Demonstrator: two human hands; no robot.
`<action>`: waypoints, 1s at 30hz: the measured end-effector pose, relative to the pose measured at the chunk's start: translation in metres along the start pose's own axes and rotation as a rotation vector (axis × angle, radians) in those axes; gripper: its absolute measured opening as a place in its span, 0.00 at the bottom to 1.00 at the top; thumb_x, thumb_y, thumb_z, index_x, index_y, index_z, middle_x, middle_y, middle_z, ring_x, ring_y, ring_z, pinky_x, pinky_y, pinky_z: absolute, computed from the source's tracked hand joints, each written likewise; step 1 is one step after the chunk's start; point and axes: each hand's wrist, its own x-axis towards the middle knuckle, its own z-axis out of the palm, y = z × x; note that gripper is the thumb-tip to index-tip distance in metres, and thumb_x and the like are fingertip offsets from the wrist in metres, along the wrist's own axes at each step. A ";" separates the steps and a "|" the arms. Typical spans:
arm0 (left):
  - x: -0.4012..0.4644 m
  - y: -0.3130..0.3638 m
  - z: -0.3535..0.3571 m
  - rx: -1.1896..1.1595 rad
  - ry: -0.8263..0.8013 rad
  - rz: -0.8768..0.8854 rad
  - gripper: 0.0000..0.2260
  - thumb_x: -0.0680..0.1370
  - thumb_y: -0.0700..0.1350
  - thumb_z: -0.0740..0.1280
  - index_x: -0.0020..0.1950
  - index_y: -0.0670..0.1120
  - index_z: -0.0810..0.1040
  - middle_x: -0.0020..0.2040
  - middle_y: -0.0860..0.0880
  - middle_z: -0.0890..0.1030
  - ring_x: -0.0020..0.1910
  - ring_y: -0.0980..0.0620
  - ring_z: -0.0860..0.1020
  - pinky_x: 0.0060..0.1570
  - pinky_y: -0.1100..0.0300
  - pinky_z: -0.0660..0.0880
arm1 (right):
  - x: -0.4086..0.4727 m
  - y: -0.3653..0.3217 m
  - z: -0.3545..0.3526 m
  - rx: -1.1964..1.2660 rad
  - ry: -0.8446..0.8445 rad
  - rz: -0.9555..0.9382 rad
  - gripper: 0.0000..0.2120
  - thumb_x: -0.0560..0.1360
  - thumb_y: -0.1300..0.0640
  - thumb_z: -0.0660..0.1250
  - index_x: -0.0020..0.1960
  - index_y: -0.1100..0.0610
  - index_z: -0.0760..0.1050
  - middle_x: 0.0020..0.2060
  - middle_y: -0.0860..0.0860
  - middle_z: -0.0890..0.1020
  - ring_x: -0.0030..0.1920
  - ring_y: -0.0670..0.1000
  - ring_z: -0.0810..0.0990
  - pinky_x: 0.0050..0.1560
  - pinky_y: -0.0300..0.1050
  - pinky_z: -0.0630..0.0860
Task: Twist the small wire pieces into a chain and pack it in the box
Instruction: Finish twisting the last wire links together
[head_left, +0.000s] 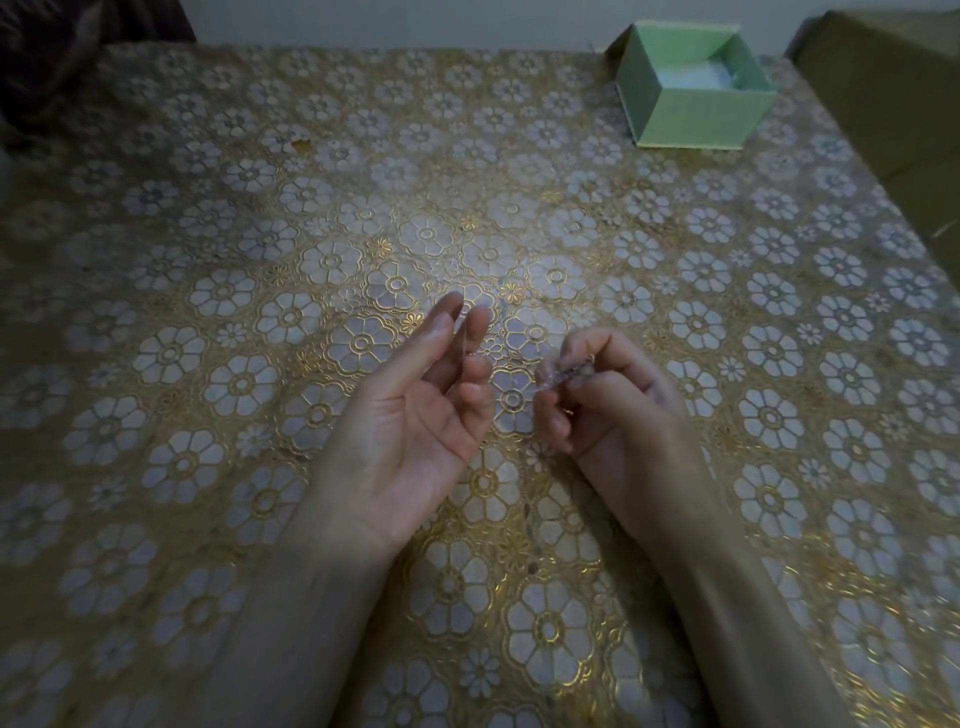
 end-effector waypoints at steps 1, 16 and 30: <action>0.000 -0.001 0.000 0.001 -0.003 -0.006 0.08 0.71 0.42 0.64 0.48 0.47 0.78 0.42 0.50 0.82 0.29 0.59 0.74 0.27 0.71 0.72 | 0.000 0.000 -0.001 -0.004 -0.012 0.001 0.04 0.63 0.63 0.65 0.36 0.55 0.74 0.33 0.53 0.75 0.28 0.48 0.69 0.27 0.37 0.66; -0.003 0.004 -0.008 0.486 -0.067 0.150 0.10 0.67 0.45 0.68 0.46 0.45 0.79 0.31 0.53 0.72 0.29 0.57 0.69 0.23 0.69 0.66 | 0.001 -0.004 -0.005 -0.061 0.093 -0.002 0.09 0.69 0.64 0.63 0.34 0.53 0.75 0.30 0.53 0.68 0.26 0.46 0.65 0.28 0.40 0.57; -0.006 -0.001 -0.007 1.139 -0.118 0.397 0.03 0.69 0.45 0.70 0.41 0.52 0.82 0.30 0.56 0.79 0.27 0.58 0.74 0.31 0.67 0.73 | -0.002 -0.007 -0.015 -0.466 -0.047 -0.051 0.02 0.67 0.53 0.70 0.37 0.51 0.80 0.26 0.46 0.74 0.25 0.43 0.69 0.27 0.35 0.66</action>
